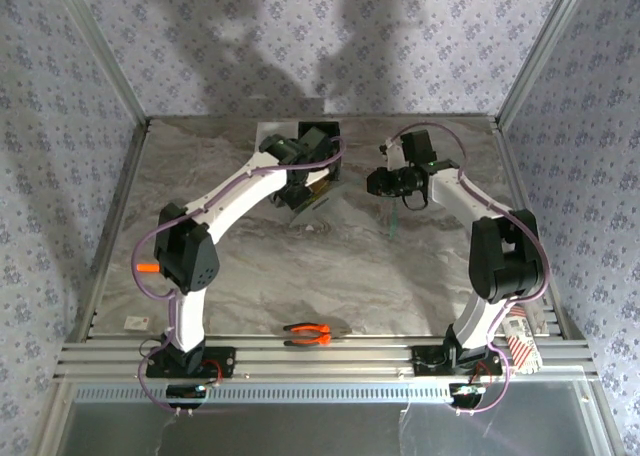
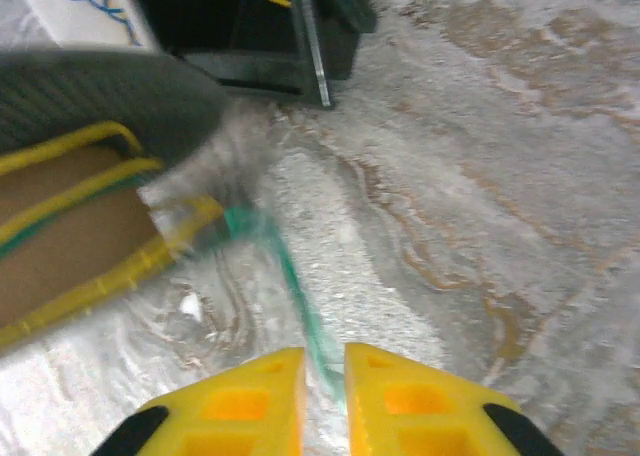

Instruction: Wrap the cables

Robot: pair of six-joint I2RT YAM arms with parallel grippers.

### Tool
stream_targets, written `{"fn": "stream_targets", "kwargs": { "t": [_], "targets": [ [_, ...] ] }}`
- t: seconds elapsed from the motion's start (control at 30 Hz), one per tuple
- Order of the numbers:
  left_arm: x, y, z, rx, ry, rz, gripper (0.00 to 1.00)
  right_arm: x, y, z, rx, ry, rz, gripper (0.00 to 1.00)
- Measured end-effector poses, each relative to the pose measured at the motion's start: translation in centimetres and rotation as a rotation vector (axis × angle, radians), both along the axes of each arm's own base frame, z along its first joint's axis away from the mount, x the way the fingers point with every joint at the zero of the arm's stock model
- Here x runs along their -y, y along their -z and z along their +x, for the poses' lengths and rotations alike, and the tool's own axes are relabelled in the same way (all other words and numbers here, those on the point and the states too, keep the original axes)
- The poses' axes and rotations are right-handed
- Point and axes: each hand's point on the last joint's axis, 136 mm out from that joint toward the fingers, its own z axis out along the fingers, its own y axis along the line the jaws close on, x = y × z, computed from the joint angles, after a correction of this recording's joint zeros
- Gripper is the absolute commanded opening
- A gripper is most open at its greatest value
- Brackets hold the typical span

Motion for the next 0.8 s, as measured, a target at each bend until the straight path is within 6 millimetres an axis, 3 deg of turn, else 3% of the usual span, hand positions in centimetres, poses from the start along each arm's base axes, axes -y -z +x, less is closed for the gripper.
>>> {"fn": "stream_targets", "kwargs": {
  "t": [0.23, 0.53, 0.67, 0.8],
  "targets": [
    [-2.9, -0.3, 0.8, 0.04, -0.061, 0.122, 0.0, 1.8, 1.2, 0.0, -0.026, 0.049, -0.017, 0.39],
    [-3.0, -0.3, 0.7, 0.043, -0.056, 0.139, 0.0, 2.8, 1.7, 0.1, -0.035, 0.073, -0.026, 0.54],
    [-2.8, -0.2, 0.4, 0.043, -0.047, 0.14, 0.0, 3.0, 1.9, 0.4, -0.035, 0.083, -0.042, 0.55],
    [-2.8, -0.2, 0.3, 0.043, -0.046, 0.14, 0.0, 2.5, 3.4, 1.5, -0.05, 0.081, -0.067, 0.55]
  ]
}}
